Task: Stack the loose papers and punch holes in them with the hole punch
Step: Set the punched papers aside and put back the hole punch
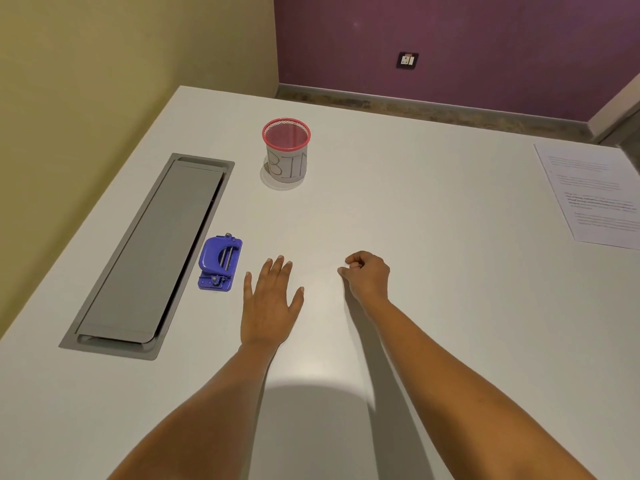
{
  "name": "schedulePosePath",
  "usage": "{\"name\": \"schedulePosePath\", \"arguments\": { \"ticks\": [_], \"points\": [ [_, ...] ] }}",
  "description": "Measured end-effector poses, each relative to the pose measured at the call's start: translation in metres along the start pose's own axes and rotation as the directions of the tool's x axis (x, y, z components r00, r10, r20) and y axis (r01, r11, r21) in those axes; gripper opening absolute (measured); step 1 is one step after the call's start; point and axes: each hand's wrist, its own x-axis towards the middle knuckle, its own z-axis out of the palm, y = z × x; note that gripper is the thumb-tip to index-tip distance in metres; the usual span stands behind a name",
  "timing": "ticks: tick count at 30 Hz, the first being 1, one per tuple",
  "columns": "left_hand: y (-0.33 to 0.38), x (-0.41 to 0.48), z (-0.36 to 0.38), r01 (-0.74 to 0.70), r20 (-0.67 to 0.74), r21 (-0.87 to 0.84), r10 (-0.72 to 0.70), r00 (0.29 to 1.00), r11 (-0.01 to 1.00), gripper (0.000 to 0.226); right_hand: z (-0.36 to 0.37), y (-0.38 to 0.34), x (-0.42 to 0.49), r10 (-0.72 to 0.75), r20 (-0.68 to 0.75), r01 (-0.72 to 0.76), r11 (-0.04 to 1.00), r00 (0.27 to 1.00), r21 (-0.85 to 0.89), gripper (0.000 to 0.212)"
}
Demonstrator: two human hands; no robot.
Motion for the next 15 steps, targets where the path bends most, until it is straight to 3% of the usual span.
{"name": "schedulePosePath", "arguments": {
  "ticks": [15],
  "points": [
    [-0.0002,0.0003,0.0018,0.000,-0.022,-0.011,0.000,1.000,1.000,0.067,0.0013,0.0056,0.0001,-0.008,-0.001,0.008,1.000,1.000,0.029,0.004]
  ]
}}
